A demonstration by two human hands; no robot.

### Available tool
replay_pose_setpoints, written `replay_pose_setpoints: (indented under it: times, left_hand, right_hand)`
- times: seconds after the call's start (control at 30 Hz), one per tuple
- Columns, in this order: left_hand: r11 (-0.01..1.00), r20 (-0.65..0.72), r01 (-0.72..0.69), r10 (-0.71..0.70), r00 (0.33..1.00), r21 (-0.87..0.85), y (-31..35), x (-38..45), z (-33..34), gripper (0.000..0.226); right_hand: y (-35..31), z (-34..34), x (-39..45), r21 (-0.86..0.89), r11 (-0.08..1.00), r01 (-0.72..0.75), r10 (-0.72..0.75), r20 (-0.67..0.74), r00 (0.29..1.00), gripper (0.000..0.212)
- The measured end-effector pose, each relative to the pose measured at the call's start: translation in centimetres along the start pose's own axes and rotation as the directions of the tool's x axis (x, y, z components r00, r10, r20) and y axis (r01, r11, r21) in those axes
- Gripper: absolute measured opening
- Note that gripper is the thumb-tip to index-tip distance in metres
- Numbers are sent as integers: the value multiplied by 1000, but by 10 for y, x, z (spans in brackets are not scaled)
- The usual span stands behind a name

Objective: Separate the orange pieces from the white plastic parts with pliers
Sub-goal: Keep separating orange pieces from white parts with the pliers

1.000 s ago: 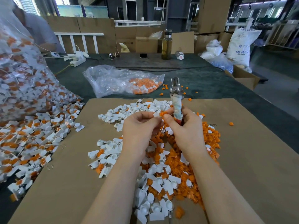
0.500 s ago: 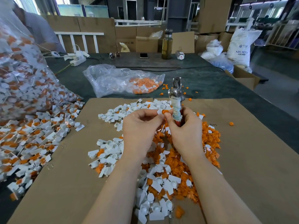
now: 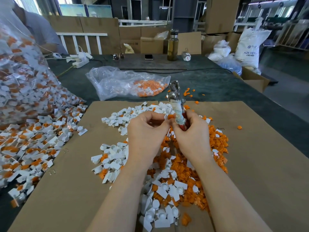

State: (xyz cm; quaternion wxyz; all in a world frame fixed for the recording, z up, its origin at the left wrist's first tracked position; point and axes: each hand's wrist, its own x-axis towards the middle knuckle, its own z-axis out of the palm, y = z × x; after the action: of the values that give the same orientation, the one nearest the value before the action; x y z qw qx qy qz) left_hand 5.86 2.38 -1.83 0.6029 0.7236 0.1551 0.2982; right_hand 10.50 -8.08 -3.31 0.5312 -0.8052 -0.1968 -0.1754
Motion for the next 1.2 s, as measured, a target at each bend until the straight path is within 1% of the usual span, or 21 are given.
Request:
replay_pose_setpoints:
  times: [0.13, 0.23, 0.3, 0.4, 0.47, 0.6, 0.77, 0.9, 1.07, 1.13, 1.2]
  left_hand:
    - [999, -4, -23, 23, 1000, 22, -2, 0, 0, 19]
    - [1000, -28, -13, 13, 1000, 14, -3, 1, 0, 19]
    - [1000, -52, 4, -4, 999, 4, -4, 2, 0, 19]
    - [1000, -75, 28, -28, 997, 5, -7, 4, -3, 15]
    - [999, -74, 48, -49, 996, -25, -7, 6, -5, 14]
    - [982, -67, 66, -79, 995, -179, -5, 9, -11, 12]
    - [953, -62, 50, -72, 995, -300, -4, 12, -19, 12]
    - [947, -58, 24, -45, 997, -319, -5, 14, -23, 9]
    - [950, -22, 17, -25, 999, -310, -5, 14, -24, 9]
    - [945, -5, 17, -19, 1000, -326, -4, 14, -25, 9]
    - [940, 13, 16, -13, 1000, -341, -4, 13, -26, 7]
  right_hand:
    - [-1, -1, 0, -20, 1000, 1, -1, 9, 1000, 11]
    - [-1, -1, 0, -19, 1000, -4, 5, 34, 999, 10]
    - [-3, -2, 0, 2, 1000, -18, 18, 83, 996, 9]
    - [-4, -6, 2, 81, 995, -61, 46, 181, 982, 11]
    - [-4, -11, 2, 104, 988, -110, 81, 253, 964, 14]
    - [1, -24, 5, 57, 982, -178, 140, 411, 901, 13]
    - [2, -32, 6, 0, 983, -182, 151, 555, 818, 18]
    - [-1, -34, 6, -29, 987, -156, 143, 596, 791, 19]
    - [-2, -33, 6, -67, 989, -128, 142, 619, 772, 27]
    - [-1, -32, 5, -80, 991, -105, 132, 614, 778, 25]
    - [0, -31, 5, -83, 995, -56, 95, 608, 788, 18]
